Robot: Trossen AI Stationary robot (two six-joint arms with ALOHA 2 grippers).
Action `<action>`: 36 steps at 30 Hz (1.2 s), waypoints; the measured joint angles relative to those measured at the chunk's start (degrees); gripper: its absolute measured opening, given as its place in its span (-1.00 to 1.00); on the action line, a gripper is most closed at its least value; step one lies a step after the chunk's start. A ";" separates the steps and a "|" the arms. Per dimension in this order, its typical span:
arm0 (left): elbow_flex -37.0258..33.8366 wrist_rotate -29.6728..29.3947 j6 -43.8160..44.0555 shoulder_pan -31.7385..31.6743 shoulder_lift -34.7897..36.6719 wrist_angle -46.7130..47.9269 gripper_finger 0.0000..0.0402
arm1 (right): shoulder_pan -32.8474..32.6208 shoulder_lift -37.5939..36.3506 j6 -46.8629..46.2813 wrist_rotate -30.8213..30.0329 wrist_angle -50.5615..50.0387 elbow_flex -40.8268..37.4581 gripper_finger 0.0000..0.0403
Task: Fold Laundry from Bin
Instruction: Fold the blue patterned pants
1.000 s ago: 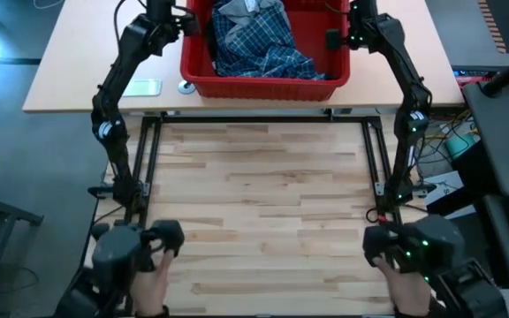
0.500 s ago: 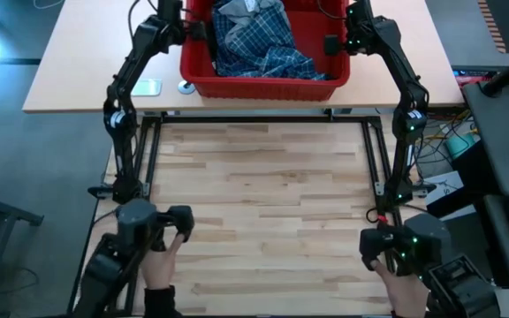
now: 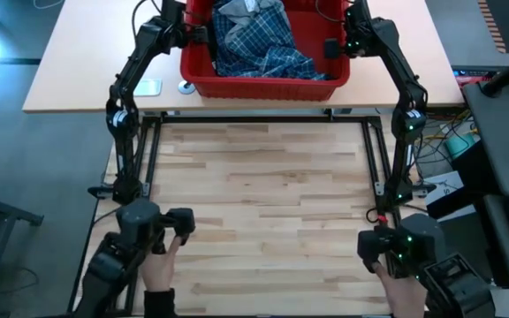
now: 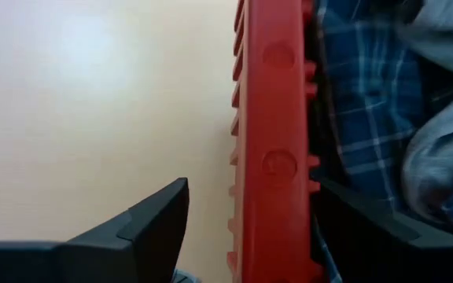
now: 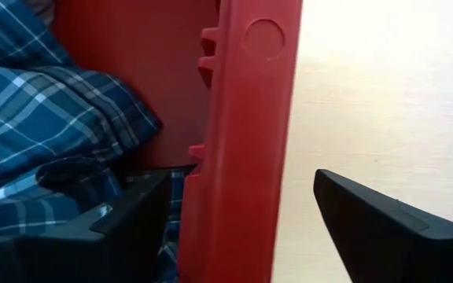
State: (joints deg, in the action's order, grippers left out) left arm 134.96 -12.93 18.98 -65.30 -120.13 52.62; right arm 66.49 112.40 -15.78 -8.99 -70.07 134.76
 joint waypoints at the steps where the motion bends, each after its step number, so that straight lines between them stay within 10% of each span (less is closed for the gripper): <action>1: 0.00 0.00 0.00 0.00 0.44 0.02 0.20 | -0.12 0.00 -0.27 0.01 -0.02 0.00 0.45; 36: 0.02 9.72 0.79 0.14 2.88 18.03 -0.61 | -2.15 0.02 -4.15 4.54 -10.71 0.00 -0.06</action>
State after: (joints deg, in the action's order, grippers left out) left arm 134.98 -3.22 19.77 -65.16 -117.25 70.65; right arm 64.34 112.42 -19.93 -4.45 -80.77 134.76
